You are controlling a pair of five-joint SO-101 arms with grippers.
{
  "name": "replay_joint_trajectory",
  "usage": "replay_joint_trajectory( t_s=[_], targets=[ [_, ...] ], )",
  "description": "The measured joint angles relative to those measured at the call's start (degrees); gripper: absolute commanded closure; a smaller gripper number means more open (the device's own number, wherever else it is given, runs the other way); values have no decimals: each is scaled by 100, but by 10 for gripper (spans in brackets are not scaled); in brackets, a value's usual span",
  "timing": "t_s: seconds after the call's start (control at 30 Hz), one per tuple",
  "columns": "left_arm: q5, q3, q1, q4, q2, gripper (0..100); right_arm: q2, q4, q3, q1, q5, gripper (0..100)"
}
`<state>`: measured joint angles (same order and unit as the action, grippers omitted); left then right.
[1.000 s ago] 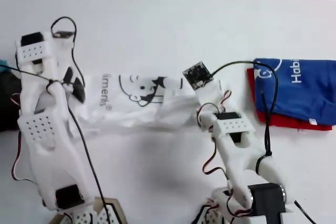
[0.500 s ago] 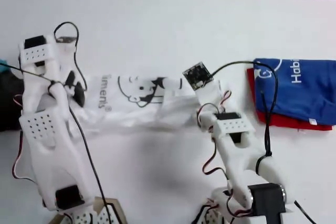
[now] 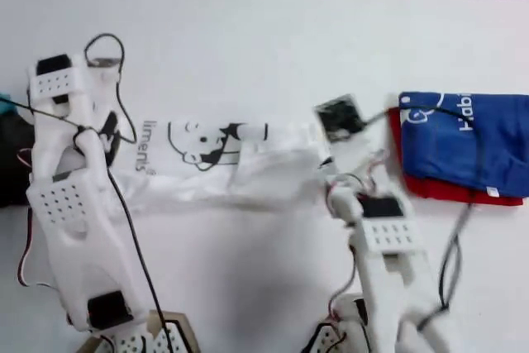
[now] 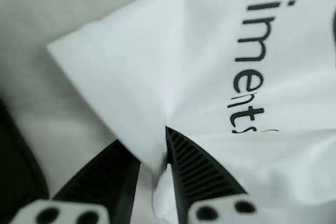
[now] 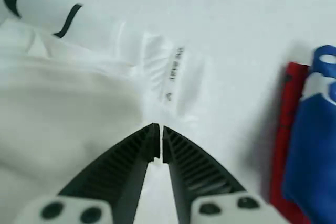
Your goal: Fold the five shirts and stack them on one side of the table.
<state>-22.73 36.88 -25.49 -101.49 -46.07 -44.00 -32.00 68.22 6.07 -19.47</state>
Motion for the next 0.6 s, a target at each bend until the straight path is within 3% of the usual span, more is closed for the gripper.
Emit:
replay_joint_trajectory(
  t_s=[0.27,0.6],
  targets=[
    [0,-1160,484,0,1934,976,-1495,712,1284,-651,79,978],
    [0,-1741,3209,0,3930,976,-1231,1160,1556,-1354,141,978]
  ],
)
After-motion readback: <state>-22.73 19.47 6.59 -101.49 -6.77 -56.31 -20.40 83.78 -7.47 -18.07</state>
